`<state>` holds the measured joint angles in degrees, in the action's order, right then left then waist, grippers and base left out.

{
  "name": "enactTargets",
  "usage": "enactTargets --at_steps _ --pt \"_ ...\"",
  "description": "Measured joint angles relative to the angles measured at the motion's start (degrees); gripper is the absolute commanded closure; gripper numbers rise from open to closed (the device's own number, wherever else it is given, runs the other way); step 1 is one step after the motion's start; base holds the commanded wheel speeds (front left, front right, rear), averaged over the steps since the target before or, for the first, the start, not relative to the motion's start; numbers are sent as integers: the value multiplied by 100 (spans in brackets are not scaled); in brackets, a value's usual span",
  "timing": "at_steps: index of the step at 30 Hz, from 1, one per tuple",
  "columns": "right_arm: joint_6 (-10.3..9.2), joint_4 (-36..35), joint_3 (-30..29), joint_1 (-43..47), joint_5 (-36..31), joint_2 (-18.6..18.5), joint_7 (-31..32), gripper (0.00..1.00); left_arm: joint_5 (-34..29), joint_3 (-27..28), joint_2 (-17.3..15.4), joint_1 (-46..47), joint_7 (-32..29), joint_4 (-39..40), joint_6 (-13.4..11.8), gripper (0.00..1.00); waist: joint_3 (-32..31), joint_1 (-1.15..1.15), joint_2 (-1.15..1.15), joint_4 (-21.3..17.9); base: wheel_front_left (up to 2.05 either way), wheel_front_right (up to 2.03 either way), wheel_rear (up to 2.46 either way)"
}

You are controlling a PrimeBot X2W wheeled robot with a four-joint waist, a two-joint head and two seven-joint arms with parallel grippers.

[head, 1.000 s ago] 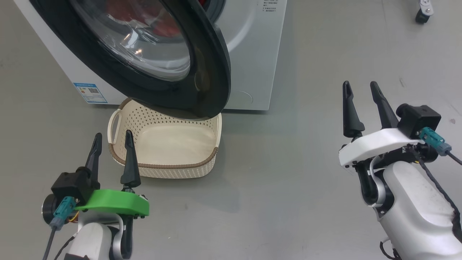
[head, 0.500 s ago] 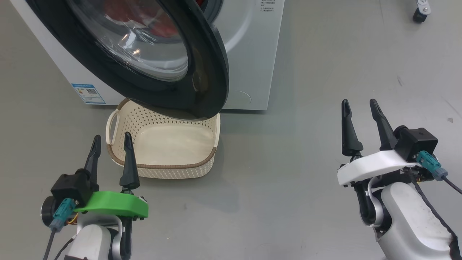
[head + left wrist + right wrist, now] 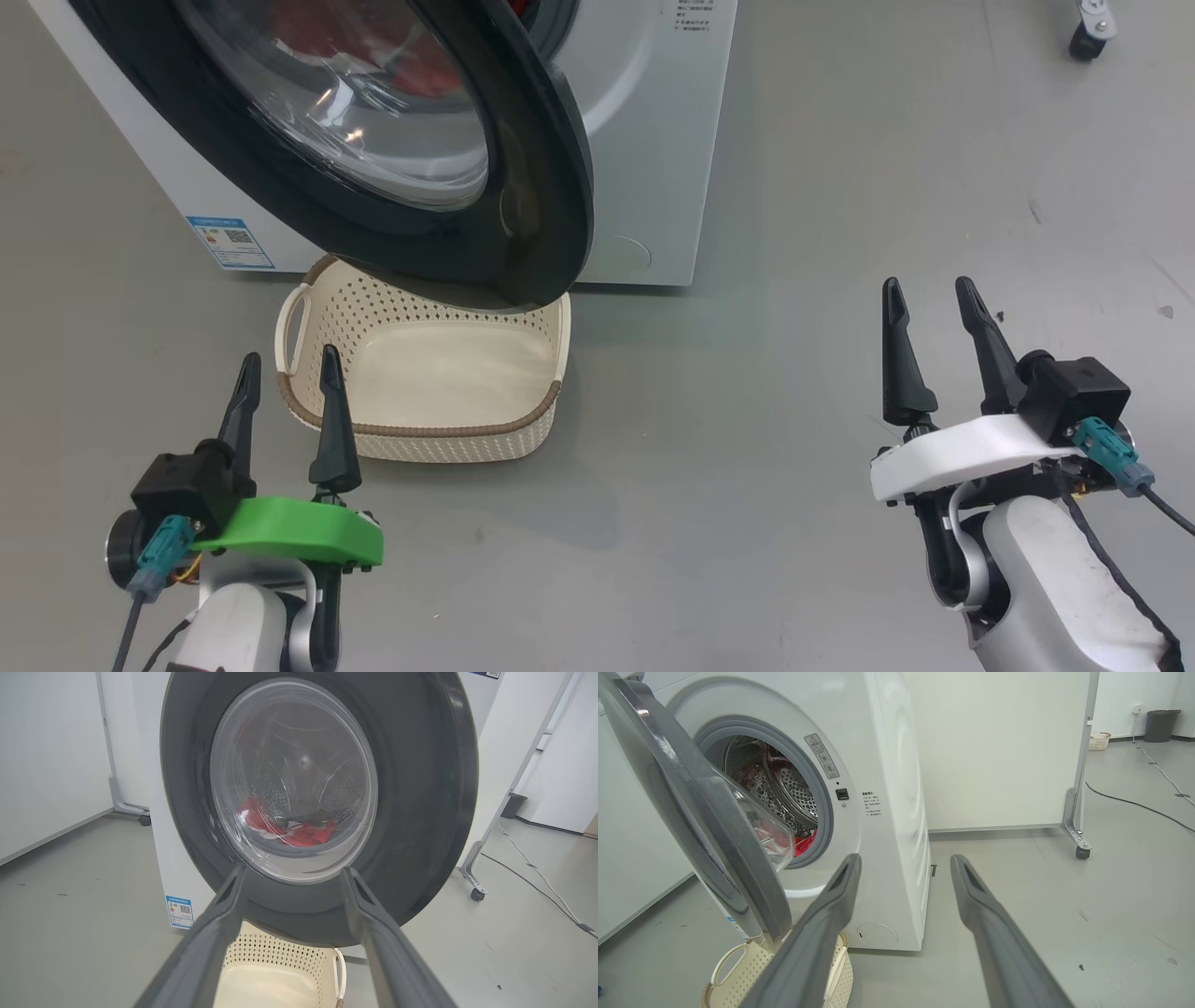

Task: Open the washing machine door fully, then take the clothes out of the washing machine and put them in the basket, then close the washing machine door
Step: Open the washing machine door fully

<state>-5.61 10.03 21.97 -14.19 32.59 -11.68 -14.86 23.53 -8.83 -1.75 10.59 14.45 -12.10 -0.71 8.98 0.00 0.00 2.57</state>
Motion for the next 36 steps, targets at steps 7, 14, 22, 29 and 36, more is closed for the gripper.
enactTargets --at_steps 7,14,22,29,36 --pt "25 -41 -86 133 -52 46 0 0 0 -2 0 -4 0 -3 2 0 -6 0 0 -5 0 0 0" --pt "99 -49 -126 204 -111 94 0 0 0 -33 0 -5 0 -14 9 0 -19 0 0 -9 0 0 0" --pt "152 -56 -186 308 -202 134 0 0 -1 -45 0 -15 0 -36 9 0 -58 0 0 -10 0 0 0" --pt "201 -56 -214 339 -318 164 0 0 -1 -53 0 -45 0 -37 49 0 -88 0 0 -17 0 0 0" --pt "253 -63 -276 411 -350 220 0 0 -2 -80 0 -91 0 -37 49 0 -91 0 0 -12 0 0 0"
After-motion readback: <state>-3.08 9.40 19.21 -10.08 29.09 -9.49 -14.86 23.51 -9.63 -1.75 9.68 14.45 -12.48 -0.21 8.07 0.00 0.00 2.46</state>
